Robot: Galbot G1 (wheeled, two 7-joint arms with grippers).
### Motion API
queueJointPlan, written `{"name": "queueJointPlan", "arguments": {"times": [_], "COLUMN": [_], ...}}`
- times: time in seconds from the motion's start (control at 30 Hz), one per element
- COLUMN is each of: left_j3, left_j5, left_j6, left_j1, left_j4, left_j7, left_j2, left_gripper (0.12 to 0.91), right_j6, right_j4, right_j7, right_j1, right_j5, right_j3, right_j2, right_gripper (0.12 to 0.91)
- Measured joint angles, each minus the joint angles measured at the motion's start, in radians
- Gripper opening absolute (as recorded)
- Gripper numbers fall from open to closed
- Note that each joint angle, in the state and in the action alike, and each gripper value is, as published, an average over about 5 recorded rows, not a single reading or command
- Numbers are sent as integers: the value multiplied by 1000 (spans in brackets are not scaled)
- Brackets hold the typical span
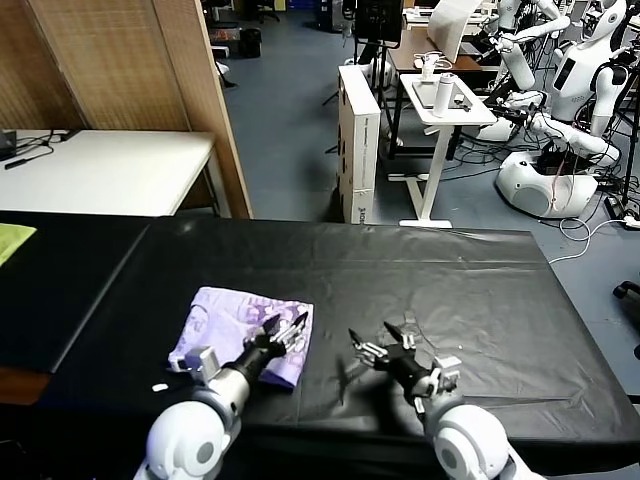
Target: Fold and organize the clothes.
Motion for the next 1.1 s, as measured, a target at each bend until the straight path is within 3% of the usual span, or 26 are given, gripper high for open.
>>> {"name": "queueJointPlan", "arguments": {"times": [0.1,0.37,0.67,0.77,1.0,1.1], "left_j3": [-28,-82,-122,-146,-242,-286], "left_j5": [7,75,96,92,49,42], "left_j6": [-15,-34,-40,-46,-53,-55], "left_j1": [6,36,63,62,40,40], "left_j4": [-10,-15,-21,-19,0,9], "left_j7": [0,14,26,26,25,28], "left_j2": [21,29,24,24,40,52], "left_gripper": [895,907,907,907,907,907], "right_j6": [-33,-91,-113,-114,-148,-184], "right_j4": [-1,-44,-113,-119,-95,-79], "right_j7": [45,159,177,174,177,181], "right_j1": [28,126,203,205,191,183], "right_j5": [66,107,119,118,83,57], "right_j3": [-42,-187,-272,-273,-245,-220], "right_j2": [12,74,172,177,155,128], "right_gripper": [907,907,877,751,303,167]}}
